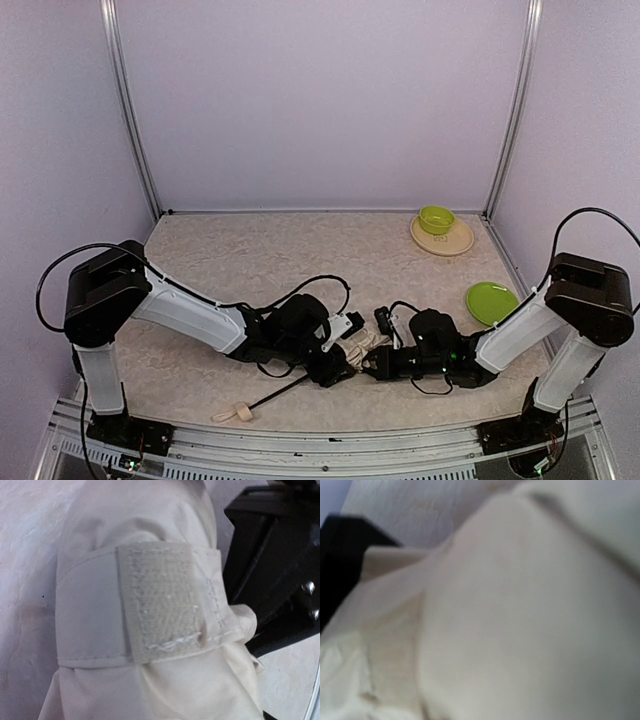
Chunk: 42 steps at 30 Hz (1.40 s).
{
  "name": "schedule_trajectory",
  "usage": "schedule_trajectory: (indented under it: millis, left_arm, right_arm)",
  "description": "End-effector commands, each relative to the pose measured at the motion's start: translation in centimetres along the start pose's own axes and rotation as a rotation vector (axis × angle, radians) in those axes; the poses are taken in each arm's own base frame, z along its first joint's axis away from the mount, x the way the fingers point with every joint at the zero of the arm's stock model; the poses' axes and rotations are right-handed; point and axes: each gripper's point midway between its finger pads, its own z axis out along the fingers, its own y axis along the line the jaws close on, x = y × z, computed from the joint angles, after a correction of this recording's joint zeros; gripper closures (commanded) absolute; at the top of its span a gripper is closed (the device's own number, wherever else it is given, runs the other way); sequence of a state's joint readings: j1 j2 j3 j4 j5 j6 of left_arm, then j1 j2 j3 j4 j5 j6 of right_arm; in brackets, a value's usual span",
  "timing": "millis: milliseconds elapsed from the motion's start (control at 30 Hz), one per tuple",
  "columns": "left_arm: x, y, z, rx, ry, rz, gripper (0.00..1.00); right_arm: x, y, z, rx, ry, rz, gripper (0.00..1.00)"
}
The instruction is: Put away the umbrella
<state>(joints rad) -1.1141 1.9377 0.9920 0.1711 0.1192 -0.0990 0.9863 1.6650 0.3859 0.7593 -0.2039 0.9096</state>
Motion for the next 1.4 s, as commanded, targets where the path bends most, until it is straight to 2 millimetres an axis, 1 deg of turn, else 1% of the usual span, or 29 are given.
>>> schedule_trajectory:
  millis: [0, 33, 100, 200, 333, 433, 533, 633, 700, 800, 867, 967, 1067, 1133, 1200, 1267, 1300, 1367]
  left_arm:
    - [1.7, -1.0, 0.5, 0.015, 0.058, 0.1, 0.45]
    - [2.1, -0.7, 0.2, 0.002, 0.065, 0.106, 0.57]
    - [2.4, -0.5, 0.0, -0.008, 0.067, 0.122, 0.77]
    - [2.7, -0.1, -0.1, -0.029, 0.078, 0.135, 1.0]
    - [2.6, 1.1, -0.2, -0.074, 0.082, 0.124, 1.0]
    - [2.2, 2.3, -0.8, -0.101, 0.077, 0.102, 1.0]
    - [1.8, 4.4, -1.8, -0.186, 0.064, 0.096, 1.0]
    - [1.0, 7.4, -3.3, -0.296, 0.039, 0.073, 1.0]
    - [-0.2, 9.0, -4.5, -0.336, 0.004, 0.05, 1.0]
    - [-2.8, 11.1, -6.6, -0.356, -0.076, 0.002, 1.0]
    - [-4.4, 11.9, -7.9, -0.349, -0.121, -0.022, 1.0]
    - [-6.8, 12.5, -10.3, -0.357, -0.181, -0.018, 1.0]
    - [-8.3, 13.5, -12.4, -0.413, -0.203, -0.003, 1.0]
    - [-8.5, 14.8, -13.4, -0.459, -0.203, -0.006, 1.0]
    - [-8.4, 16.0, -13.8, -0.484, -0.198, -0.021, 1.0]
    - [-8.3, 16.8, -13.8, -0.506, -0.189, -0.031, 1.0]
    - [-8.3, 16.9, -13.5, -0.509, -0.183, -0.026, 1.0]
    - [-8.0, 17.2, -12.6, -0.513, -0.157, -0.019, 1.0]
  right_arm:
    - [-1.8, 2.1, 0.1, -0.054, -0.062, -0.027, 1.0]
    - [-1.9, 2.0, 0.0, -0.05, -0.064, -0.028, 1.0]
    - [-1.9, 2.0, -0.1, -0.044, -0.066, -0.033, 1.0]
    - [-2.1, 2.1, -0.3, -0.041, -0.069, -0.036, 1.0]
    - [-1.8, 1.9, -1.1, -0.035, -0.072, -0.033, 1.0]
    - [-1.6, 1.4, -2.0, -0.019, -0.078, -0.034, 1.0]
    - [-1.0, 0.8, -2.8, 0.008, -0.065, -0.04, 1.0]
    - [0.0, -0.5, -3.7, 0.048, -0.044, -0.027, 1.0]
    - [1.1, -1.4, -4.0, 0.075, -0.014, -0.019, 1.0]
    - [2.8, -2.4, -4.3, 0.082, 0.034, -0.003, 1.0]
    - [3.6, -2.8, -4.4, 0.081, 0.052, 0.003, 1.0]
    - [4.1, -3.6, -4.3, 0.106, 0.07, -0.009, 1.0]
    - [4.4, -4.0, -4.2, 0.12, 0.073, -0.019, 1.0]
    - [4.6, -4.2, -3.9, 0.127, 0.093, -0.033, 1.0]
    - [5.0, -3.4, -3.1, 0.114, 0.121, -0.073, 1.0]
    - [5.3, -1.4, -2.0, 0.048, 0.151, -0.146, 1.0]
    - [5.3, 0.4, -1.5, -0.013, 0.165, -0.193, 1.0]
    - [5.2, 5.3, -1.1, -0.208, 0.17, -0.274, 1.0]
